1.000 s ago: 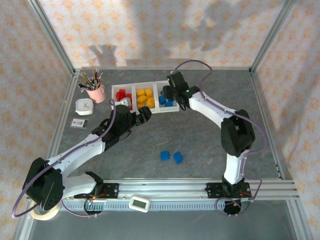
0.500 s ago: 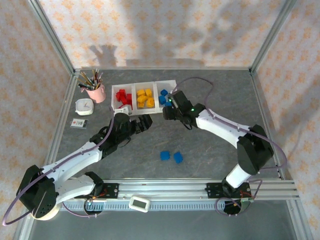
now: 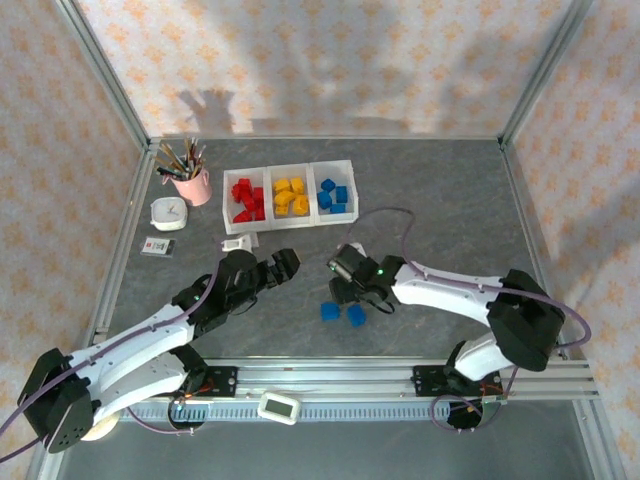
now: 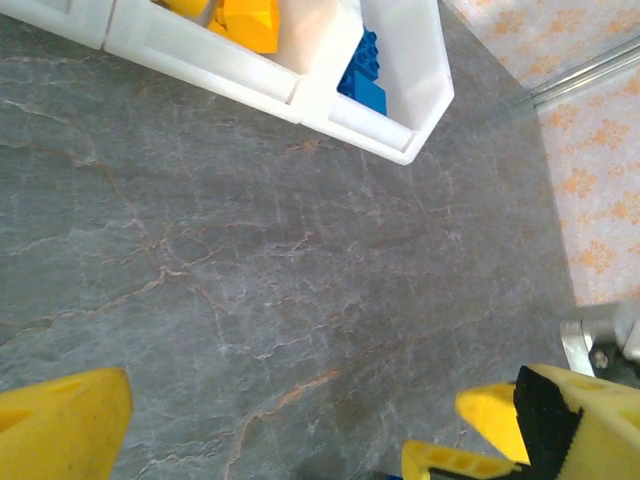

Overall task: Sort the legos into containers by color
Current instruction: Pick up the lego from the bottom-center of the table.

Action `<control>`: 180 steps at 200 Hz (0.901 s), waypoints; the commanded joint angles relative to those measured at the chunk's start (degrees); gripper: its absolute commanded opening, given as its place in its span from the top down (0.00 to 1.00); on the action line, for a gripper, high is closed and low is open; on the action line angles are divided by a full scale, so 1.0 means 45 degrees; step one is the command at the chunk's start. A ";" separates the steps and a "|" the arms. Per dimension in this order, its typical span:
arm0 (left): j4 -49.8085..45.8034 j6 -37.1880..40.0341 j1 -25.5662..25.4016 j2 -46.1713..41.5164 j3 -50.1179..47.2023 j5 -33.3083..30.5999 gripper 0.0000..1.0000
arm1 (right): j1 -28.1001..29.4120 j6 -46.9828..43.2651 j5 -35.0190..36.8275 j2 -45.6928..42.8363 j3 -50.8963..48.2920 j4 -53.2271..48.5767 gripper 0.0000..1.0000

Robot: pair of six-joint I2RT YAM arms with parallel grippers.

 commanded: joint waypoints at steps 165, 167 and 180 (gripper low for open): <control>-0.0679 -0.0368 -0.0062 -0.0662 -0.0318 -0.0562 0.01 | 0.0886 0.1782 -0.0813 -0.0856 -0.1925 0.0574 0.63; -0.0668 -0.0361 -0.0063 -0.0649 -0.0310 -0.0562 0.01 | 0.0899 0.1788 -0.0823 -0.0862 -0.1909 0.0572 0.63; -0.0664 -0.0278 -0.0052 -0.0644 -0.0255 -0.0610 0.01 | 0.0895 0.1784 -0.0692 -0.0998 -0.1685 0.0464 0.64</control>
